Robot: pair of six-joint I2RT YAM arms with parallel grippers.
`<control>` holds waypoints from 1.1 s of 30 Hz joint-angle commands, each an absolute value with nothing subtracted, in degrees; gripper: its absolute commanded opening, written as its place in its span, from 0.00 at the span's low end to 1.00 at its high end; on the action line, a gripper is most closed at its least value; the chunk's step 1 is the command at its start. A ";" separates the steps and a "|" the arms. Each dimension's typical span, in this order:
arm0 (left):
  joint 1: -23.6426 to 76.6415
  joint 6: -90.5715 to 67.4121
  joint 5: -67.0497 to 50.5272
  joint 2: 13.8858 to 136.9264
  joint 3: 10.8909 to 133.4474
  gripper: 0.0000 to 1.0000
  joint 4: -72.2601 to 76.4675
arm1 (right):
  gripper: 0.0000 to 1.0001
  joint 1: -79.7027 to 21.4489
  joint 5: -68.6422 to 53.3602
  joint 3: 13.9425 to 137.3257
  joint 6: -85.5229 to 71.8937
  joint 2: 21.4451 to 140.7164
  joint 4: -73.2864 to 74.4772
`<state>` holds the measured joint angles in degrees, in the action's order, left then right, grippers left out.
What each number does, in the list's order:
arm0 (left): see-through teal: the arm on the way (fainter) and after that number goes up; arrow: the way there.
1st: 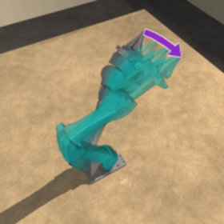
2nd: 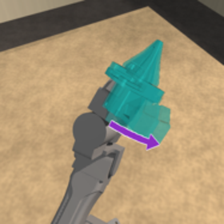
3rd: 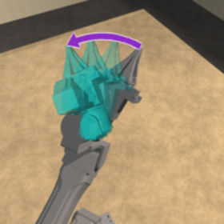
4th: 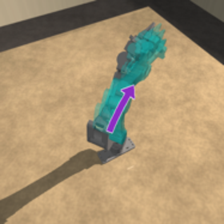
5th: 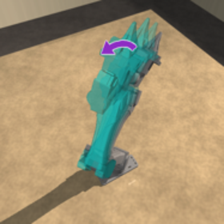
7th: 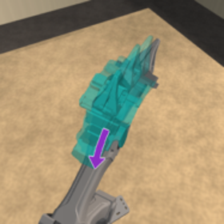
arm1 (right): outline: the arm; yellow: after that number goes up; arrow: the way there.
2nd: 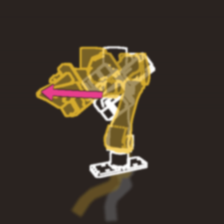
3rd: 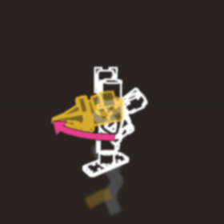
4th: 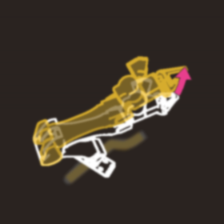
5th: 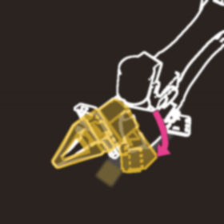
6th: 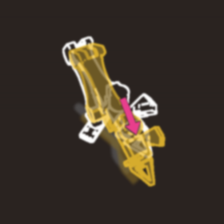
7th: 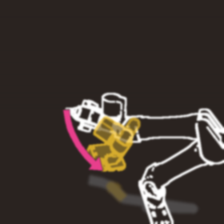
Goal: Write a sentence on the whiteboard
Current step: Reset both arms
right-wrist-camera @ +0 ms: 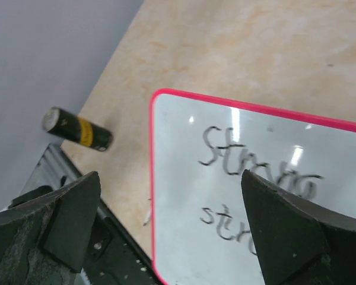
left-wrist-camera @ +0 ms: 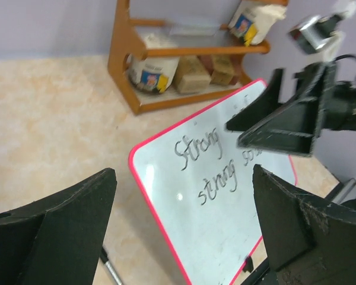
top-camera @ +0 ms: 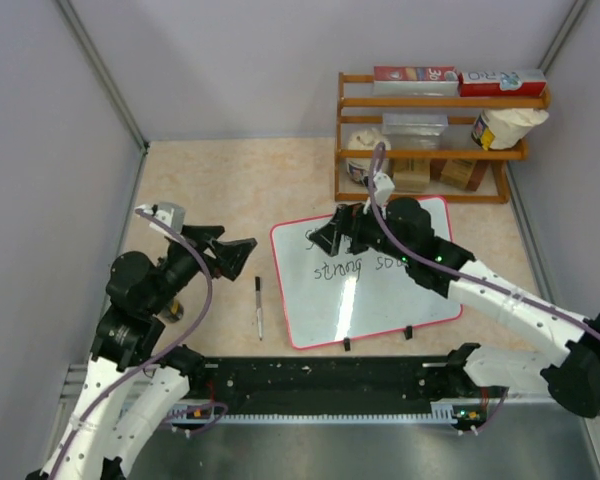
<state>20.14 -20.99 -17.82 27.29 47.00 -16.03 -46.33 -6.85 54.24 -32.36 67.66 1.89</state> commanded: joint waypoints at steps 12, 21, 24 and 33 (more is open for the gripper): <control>19.95 -27.68 11.07 35.15 38.59 0.99 -19.69 | 0.99 -34.02 19.41 42.37 -24.26 42.90 15.38; 19.95 -28.48 11.60 35.77 34.10 0.99 -13.19 | 0.99 -33.31 26.36 39.90 -23.47 36.48 16.79; 19.95 -28.04 13.09 36.30 34.01 0.99 -12.74 | 0.99 -33.22 29.25 39.12 -23.55 36.04 17.05; 19.95 -27.42 15.64 37.09 33.84 0.99 -10.55 | 0.99 -33.22 42.60 35.25 -18.92 34.89 15.39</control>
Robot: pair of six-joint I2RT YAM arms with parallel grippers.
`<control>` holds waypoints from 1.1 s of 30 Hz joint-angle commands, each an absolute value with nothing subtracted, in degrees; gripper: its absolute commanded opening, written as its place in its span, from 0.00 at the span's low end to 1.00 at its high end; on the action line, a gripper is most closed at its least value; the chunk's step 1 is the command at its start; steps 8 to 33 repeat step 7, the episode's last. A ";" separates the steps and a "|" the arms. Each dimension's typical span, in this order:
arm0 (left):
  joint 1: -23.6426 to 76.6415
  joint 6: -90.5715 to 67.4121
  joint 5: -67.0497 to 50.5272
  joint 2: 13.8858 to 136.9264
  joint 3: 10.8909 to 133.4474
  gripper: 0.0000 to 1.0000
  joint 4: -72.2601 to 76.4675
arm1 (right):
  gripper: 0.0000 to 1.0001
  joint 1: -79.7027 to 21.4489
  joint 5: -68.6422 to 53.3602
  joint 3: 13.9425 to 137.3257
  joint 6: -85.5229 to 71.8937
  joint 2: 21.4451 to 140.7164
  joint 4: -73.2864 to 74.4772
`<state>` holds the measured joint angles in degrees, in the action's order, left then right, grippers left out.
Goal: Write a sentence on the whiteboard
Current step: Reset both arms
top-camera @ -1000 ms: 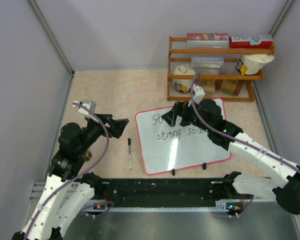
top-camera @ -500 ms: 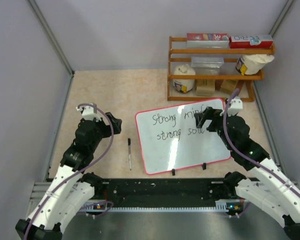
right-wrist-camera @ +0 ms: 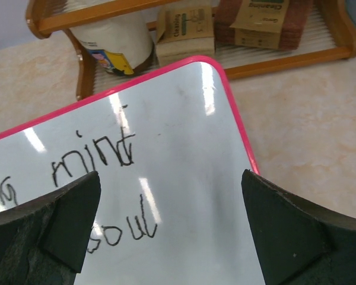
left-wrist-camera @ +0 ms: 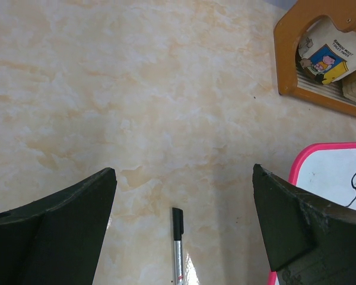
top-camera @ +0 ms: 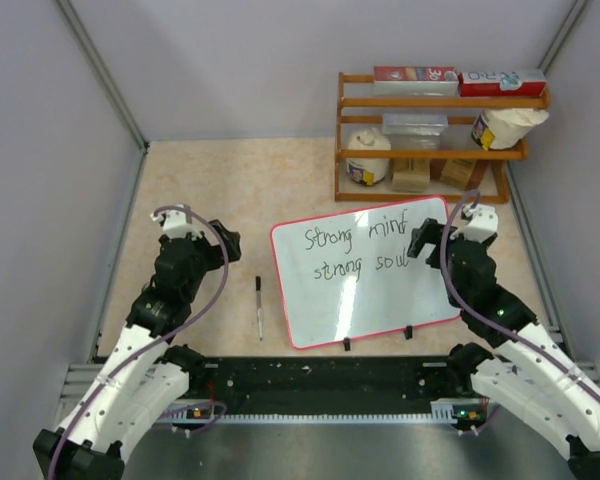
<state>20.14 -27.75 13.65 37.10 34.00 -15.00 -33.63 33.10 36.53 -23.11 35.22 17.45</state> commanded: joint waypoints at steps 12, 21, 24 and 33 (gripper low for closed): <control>19.95 -25.31 18.88 35.77 31.56 0.96 -6.87 | 0.99 -33.22 46.76 30.25 -12.50 32.53 8.99; 19.95 -25.31 18.88 35.77 31.56 0.96 -6.87 | 0.99 -33.22 46.76 30.25 -12.50 32.53 8.99; 19.95 -25.31 18.88 35.77 31.56 0.96 -6.87 | 0.99 -33.22 46.76 30.25 -12.50 32.53 8.99; 19.95 -25.31 18.88 35.77 31.56 0.96 -6.87 | 0.99 -33.22 46.76 30.25 -12.50 32.53 8.99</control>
